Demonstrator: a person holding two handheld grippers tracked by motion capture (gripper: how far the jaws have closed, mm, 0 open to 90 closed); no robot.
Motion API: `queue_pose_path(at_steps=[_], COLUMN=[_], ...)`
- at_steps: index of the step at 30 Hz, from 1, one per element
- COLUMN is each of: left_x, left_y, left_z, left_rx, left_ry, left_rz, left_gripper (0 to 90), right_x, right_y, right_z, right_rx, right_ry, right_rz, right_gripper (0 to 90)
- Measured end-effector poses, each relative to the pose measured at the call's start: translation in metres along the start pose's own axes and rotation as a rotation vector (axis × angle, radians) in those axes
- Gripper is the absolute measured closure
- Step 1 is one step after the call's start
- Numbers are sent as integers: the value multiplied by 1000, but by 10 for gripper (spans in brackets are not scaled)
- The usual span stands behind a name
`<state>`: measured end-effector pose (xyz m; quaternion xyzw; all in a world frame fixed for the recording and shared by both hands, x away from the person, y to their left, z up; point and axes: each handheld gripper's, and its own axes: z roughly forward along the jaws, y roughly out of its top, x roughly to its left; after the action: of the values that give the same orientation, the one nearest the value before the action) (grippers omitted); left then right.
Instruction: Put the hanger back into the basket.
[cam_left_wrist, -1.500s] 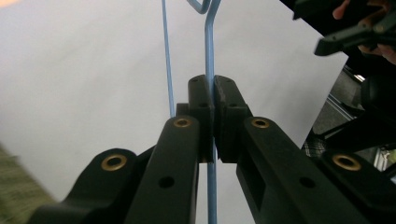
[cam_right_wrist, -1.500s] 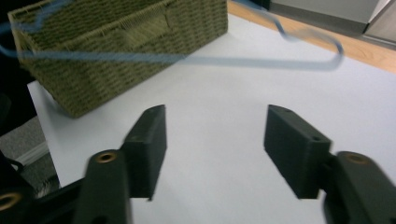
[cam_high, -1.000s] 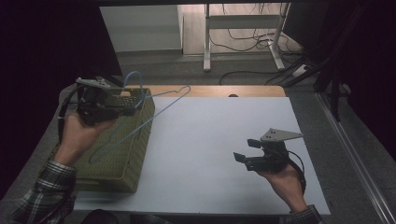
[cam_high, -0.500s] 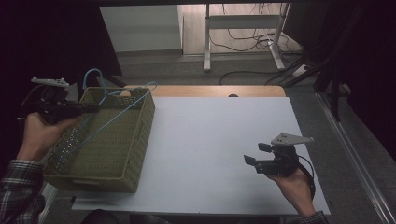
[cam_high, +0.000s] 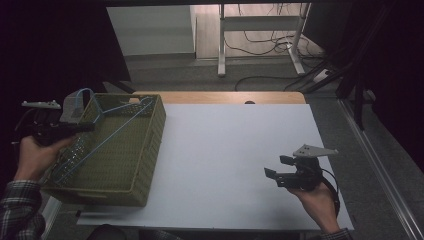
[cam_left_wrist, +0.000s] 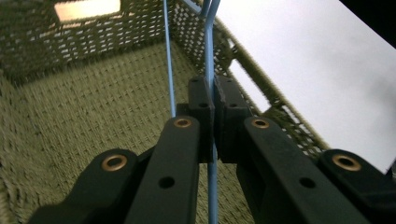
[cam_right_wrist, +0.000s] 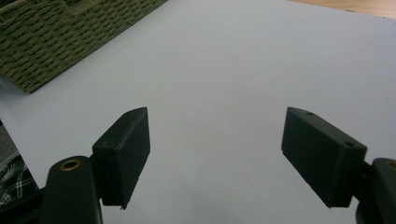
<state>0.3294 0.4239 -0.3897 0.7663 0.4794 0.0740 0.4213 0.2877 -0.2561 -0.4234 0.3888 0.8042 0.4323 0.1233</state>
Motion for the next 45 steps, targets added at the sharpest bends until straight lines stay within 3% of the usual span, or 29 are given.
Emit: queue_pose_path(at_steps=[6, 9, 16, 17, 19, 25, 28, 31, 36, 41, 45], left_x=[14, 21, 28, 28, 27, 14, 2, -18, -55, -94, -122], left_y=[-15, -21, -30, -31, -32, -27, -22, -17, -11, -12, -18], left_z=[27, 36, 53, 55, 58, 54, 50, 47, 47, 50, 53], left_rx=[18, 34, 157, 182, 196, 136, 81, 36, 7, -35, -74], left_ry=[13, 51, 213, 261, 281, 331, 304, 259, 200, 139, 91], left_rz=[-38, -68, -105, -98, -89, -66, -52, -12, 62, 115, 120], left_gripper=[877, 876, 866, 864, 852, 602, 462, 351, 179, 114, 66], right_x=[0, 0, -3, -2, -2, -3, -3, -4, -5, -1, 2], right_y=[-2, -4, -10, -11, -11, -11, -12, -13, -16, -19, -23], right_z=[3, 4, 7, 7, 8, 7, 5, 2, -1, -3, -6], right_rx=[13, 18, 34, 37, 38, 30, 24, 21, 20, 34, 39], right_ry=[-4, -8, -19, -19, -22, -24, -28, -34, -49, -62, -69], right_rz=[-8, -10, -16, -15, -18, -23, -23, -22, -29, -47, -61], right_gripper=[231, 231, 226, 225, 224, 204, 181, 158, 122, 91, 66])
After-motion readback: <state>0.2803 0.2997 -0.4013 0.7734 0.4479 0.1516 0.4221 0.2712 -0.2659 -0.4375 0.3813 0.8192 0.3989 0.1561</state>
